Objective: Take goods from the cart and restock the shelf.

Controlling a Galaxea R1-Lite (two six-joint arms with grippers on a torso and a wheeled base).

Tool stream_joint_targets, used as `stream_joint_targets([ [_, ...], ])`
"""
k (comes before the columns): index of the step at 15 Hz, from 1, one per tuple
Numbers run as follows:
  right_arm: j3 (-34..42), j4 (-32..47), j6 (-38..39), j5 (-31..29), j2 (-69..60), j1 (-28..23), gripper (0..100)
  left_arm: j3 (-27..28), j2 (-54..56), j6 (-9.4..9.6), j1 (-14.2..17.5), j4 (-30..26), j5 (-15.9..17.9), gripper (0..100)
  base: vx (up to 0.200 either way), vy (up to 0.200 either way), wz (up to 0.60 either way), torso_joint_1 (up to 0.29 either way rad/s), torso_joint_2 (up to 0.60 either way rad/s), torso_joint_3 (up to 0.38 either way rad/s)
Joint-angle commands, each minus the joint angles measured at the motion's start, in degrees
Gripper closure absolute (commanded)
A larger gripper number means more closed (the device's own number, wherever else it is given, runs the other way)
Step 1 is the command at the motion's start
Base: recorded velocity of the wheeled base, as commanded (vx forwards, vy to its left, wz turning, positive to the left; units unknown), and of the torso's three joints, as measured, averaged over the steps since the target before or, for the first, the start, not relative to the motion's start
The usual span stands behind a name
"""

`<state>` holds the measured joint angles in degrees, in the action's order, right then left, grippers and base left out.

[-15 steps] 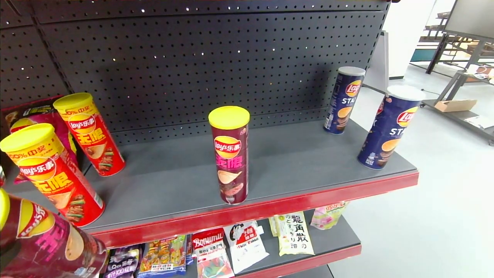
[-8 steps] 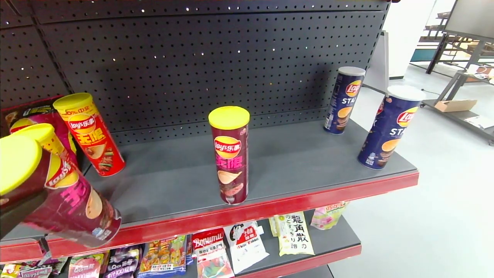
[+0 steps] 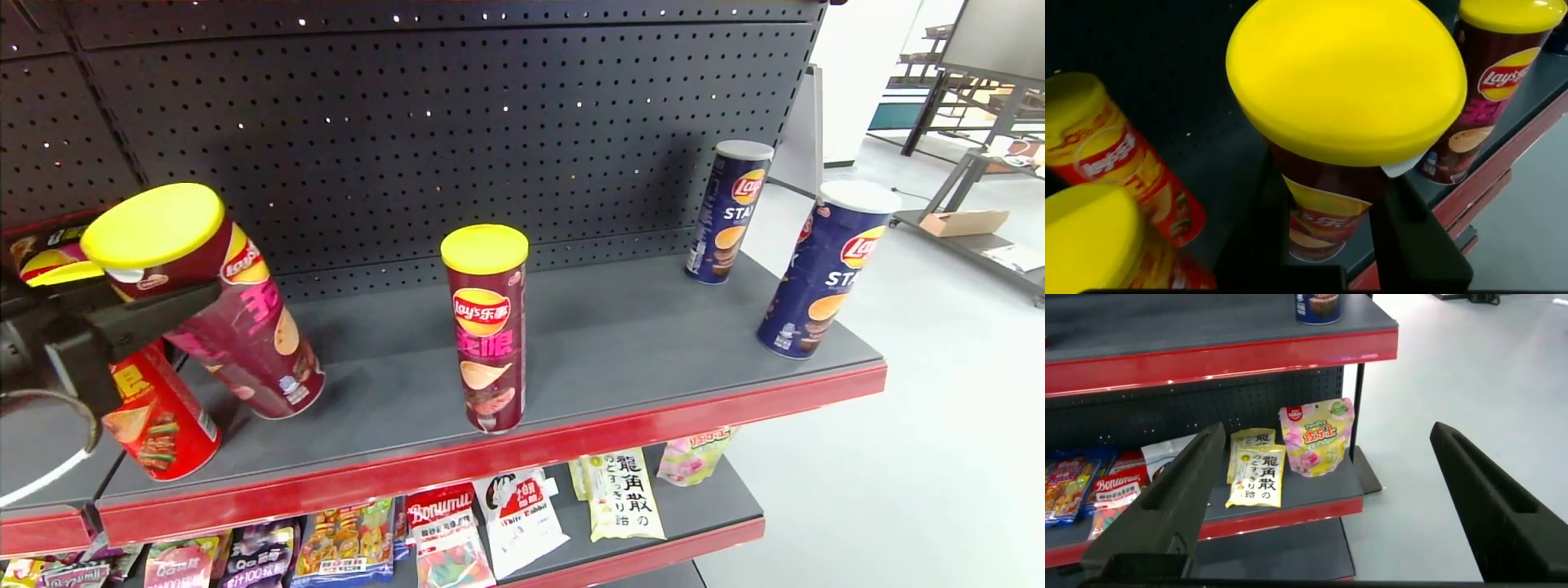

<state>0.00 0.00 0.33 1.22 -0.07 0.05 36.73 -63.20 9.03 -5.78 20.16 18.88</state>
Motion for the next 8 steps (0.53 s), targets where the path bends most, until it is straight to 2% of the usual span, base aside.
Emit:
stream_joint_targets([
  [1, 0.0, 0.0, 0.02, 0.01, 0.07, 0.04, 0, 3.61, -8.7, -0.6, -3.63, 1.28, -0.34, 100, 0.0, 0.0, 0.0, 0.0, 0.0, 0.0],
  [2, 0.0, 0.0, 0.02, 0.01, 0.07, 0.04, 0, 5.63, -11.07, -1.3, -4.5, 1.46, -0.95, 100, 0.0, 0.0, 0.0, 0.0, 0.0, 0.0],
  [5, 0.0, 0.0, 0.02, 0.01, 0.07, 0.04, 0, 12.05, -20.39, -6.57, -8.2, 5.59, -7.11, 100, 0.0, 0.0, 0.0, 0.0, 0.0, 0.0],
  [6, 0.0, 0.0, 0.02, 0.01, 0.07, 0.04, 0, 13.81, -22.67, -7.8, -9.34, 6.38, -8.51, 100, 0.0, 0.0, 0.0, 0.0, 0.0, 0.0],
  [8, 0.0, 0.0, 0.02, 0.01, 0.07, 0.04, 0, 17.85, -26.89, -9.21, -11.54, 7.08, -10.18, 100, 0.0, 0.0, 0.0, 0.0, 0.0, 0.0],
])
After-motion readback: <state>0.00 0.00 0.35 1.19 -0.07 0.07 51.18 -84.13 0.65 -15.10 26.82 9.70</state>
